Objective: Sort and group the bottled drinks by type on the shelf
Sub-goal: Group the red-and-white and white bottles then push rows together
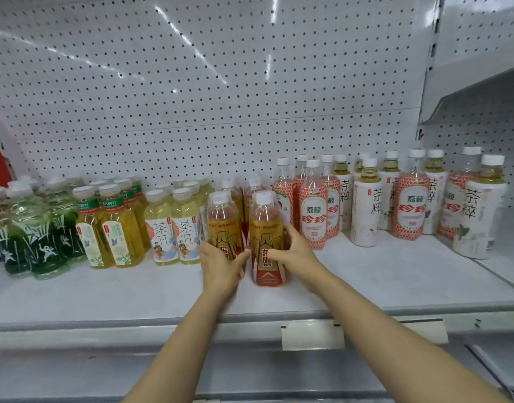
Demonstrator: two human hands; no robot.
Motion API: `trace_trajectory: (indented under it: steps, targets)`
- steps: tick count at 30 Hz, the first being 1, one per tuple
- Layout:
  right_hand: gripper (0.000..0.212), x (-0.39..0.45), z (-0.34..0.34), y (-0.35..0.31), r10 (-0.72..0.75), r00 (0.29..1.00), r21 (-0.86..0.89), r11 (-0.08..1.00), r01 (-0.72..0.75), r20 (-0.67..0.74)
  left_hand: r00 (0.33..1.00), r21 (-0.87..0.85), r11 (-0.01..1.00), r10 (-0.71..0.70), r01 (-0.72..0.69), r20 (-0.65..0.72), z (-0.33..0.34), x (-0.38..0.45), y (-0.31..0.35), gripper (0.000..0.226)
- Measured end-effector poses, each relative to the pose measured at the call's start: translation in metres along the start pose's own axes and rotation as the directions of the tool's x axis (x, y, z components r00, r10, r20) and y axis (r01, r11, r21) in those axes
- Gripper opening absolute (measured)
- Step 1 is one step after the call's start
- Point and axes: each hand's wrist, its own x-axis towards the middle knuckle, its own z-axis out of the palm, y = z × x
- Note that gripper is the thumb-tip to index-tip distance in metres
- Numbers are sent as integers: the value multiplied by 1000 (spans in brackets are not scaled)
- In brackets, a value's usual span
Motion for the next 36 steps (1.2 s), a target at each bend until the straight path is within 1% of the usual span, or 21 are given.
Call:
trace_trajectory:
  steps: [2,4,6,9,12,19,29,32,34,36]
  targets:
    - [75,6,-3,0,6,999,-104,995,-2,38,997,37,999,-30,28,64,-2,6,-1,85]
    - [79,11,-4,0,7,999,-181,983,-1,32,991,67,996,-59,51,121,-5,12,-3,87]
    - [74,16,-3,0,-4,1000,-201,979,10,26,984,71,995,-77,66,160,-6,21,-8,87]
    - [63,23,2,1,-6,1000,-187,982,11,25,973,52,996,-88,78,214,-5,30,-14,83]
    - [55,28,6,3,-19,1000,-222,975,21,9,971,44,997,-71,63,228,-1,34,-18,86]
    - [50,45,19,12,-68,997,-326,944,48,-49,978,80,996,-42,26,204,14,48,-14,72]
    - [52,50,31,18,-60,994,-346,938,23,-95,980,68,998,-23,10,199,13,52,-11,74]
    - [49,42,27,21,-18,996,-328,944,-12,-89,978,86,996,-35,17,206,10,49,-12,84]
    - [48,35,20,24,17,993,-315,948,-53,-118,987,106,994,-9,-8,157,8,42,-11,94]
    - [47,28,7,26,3,980,-302,951,-64,-197,993,122,985,115,-118,27,2,32,-2,92]
